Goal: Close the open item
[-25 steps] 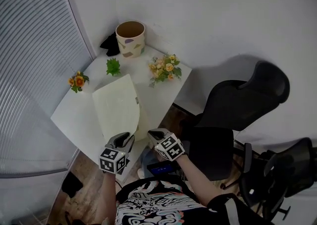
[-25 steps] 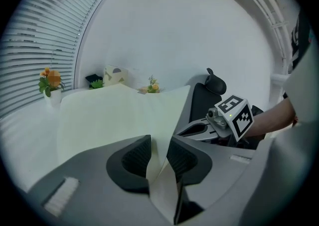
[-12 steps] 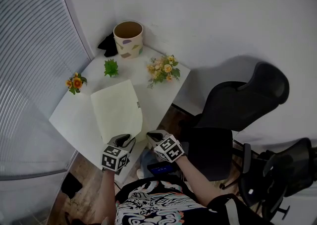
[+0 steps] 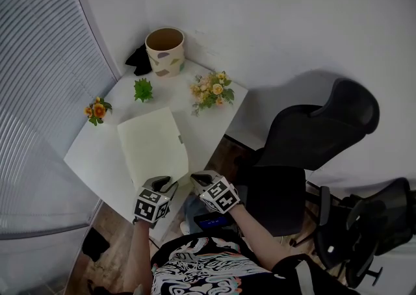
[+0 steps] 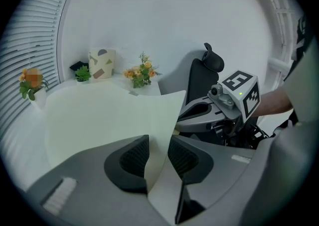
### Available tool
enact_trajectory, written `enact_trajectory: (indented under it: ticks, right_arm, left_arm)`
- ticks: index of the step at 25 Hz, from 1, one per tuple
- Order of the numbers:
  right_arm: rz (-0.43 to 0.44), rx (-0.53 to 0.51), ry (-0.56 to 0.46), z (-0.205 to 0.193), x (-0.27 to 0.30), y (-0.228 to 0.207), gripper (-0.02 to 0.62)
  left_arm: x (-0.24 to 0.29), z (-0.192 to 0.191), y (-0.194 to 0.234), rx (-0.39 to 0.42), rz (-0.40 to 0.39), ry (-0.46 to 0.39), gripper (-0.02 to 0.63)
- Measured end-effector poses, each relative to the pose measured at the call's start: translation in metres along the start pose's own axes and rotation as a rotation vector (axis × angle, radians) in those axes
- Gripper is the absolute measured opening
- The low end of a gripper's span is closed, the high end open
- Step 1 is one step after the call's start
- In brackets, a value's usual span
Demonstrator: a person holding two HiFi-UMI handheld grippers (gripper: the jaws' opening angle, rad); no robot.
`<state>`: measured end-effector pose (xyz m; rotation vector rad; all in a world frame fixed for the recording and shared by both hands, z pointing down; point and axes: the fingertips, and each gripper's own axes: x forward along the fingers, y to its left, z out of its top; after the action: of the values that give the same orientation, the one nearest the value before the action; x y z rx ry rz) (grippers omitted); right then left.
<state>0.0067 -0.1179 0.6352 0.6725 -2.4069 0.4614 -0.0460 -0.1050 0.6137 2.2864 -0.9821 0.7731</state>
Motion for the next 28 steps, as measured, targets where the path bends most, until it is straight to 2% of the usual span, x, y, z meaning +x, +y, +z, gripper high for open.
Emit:
enact_trajectory:
  ticks: [6,13,18,20,24,28]
  right_arm:
    - [0.005,0.008,-0.004,0.001,-0.001,0.000,0.003]
    - [0.005,0.009,-0.006,0.001,0.000,-0.001,0.003]
    - [0.006,0.014,-0.003,0.000,-0.001,0.000,0.003]
    - [0.005,0.014,-0.002,0.000,-0.002,0.000,0.003]
    - [0.001,0.016,-0.004,0.000,-0.001,0.000,0.003]
    - [-0.001,0.019,-0.006,0.000,-0.001,-0.001,0.003]
  left_arm:
    - [0.004,-0.002,-0.003,0.068,-0.008,0.072,0.115]
    - [0.012,-0.012,-0.008,0.175,-0.090,0.268,0.125]
    - [0.021,-0.019,-0.014,0.295,-0.109,0.414,0.140]
    - [0.022,-0.020,-0.015,0.308,-0.123,0.457,0.144]
    - [0.022,-0.020,-0.012,0.289,-0.147,0.474,0.146]
    - [0.023,-0.020,-0.014,0.306,-0.135,0.468,0.146]
